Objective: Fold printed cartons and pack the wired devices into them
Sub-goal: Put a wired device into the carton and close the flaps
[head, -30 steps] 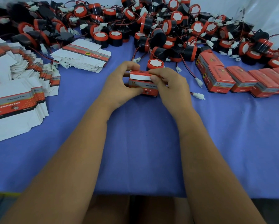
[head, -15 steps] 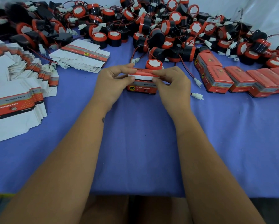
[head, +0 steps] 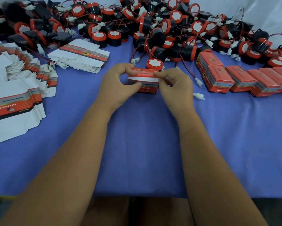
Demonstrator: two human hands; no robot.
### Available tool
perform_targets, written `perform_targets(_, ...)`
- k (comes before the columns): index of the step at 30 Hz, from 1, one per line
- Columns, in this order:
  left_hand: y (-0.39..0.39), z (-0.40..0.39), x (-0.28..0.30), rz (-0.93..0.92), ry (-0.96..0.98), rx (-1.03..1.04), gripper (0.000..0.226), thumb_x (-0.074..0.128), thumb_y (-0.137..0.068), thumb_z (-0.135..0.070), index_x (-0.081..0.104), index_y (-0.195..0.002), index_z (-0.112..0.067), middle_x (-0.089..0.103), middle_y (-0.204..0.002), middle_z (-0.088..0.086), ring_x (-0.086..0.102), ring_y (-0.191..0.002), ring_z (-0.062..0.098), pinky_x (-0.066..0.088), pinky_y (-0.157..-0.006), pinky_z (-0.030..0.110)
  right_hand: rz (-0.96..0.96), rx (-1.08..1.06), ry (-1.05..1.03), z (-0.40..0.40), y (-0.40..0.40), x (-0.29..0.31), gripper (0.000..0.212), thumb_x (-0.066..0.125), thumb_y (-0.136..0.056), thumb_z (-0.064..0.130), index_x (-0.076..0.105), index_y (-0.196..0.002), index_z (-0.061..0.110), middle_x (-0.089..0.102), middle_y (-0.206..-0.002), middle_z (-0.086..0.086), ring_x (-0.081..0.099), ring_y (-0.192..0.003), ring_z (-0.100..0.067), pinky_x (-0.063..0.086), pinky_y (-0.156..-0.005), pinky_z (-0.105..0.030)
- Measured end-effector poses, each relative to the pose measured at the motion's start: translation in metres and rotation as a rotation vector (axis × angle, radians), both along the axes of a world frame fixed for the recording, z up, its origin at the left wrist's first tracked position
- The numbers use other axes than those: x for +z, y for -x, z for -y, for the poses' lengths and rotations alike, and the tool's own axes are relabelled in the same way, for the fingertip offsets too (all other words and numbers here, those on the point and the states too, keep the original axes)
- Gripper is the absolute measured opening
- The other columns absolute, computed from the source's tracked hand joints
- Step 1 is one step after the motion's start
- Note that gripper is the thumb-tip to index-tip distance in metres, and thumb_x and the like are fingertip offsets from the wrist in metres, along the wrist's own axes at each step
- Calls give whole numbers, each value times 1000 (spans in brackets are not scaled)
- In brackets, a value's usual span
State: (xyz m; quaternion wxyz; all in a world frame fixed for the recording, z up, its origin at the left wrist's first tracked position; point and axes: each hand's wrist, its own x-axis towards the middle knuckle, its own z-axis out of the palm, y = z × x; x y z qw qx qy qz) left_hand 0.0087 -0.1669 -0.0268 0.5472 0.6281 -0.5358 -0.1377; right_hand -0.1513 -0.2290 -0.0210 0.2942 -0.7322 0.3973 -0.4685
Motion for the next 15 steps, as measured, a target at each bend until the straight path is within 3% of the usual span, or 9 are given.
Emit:
perform_targets(2, 2, 0, 0, 290, 36, 81, 21, 79, -77, -9, 67, -94, -11, 63, -117, 2, 55, -115, 20, 33, -91, 6, 5, 5, -6, 2, 0, -1, 22, 59, -92, -3, 74, -103, 10, 60, -99, 8, 63, -99, -14, 55, -89, -35)
perform_targets(4, 5, -1, 1, 435, 43, 114, 25, 77, -77, -8, 70, -100, -5, 64, -115, 9, 53, -113, 29, 31, -90, 14, -12, -4, 19, 2, 0, -2, 21, 59, -92, -2, 74, -103, 9, 59, -97, 8, 61, -93, -11, 55, -88, -33)
perform_targets(11, 8, 1, 2, 430, -3, 111, 27, 77, -81, -8, 75, -108, -9, 56, -97, 5, 53, -102, 35, 39, -81, 31, -80, -8, 150, -1, -3, -3, 18, 59, -82, -8, 71, -92, -1, 53, -96, 2, 51, -83, -4, 41, -74, -2)
perform_targets(15, 9, 2, 1, 432, -29, 129, 21, 75, -83, -10, 76, -105, -9, 55, -96, 2, 52, -103, 32, 45, -80, 37, -163, 10, 63, 0, -4, -4, 12, 58, -79, -8, 65, -88, -7, 48, -98, 3, 46, -87, -7, 41, -77, -14)
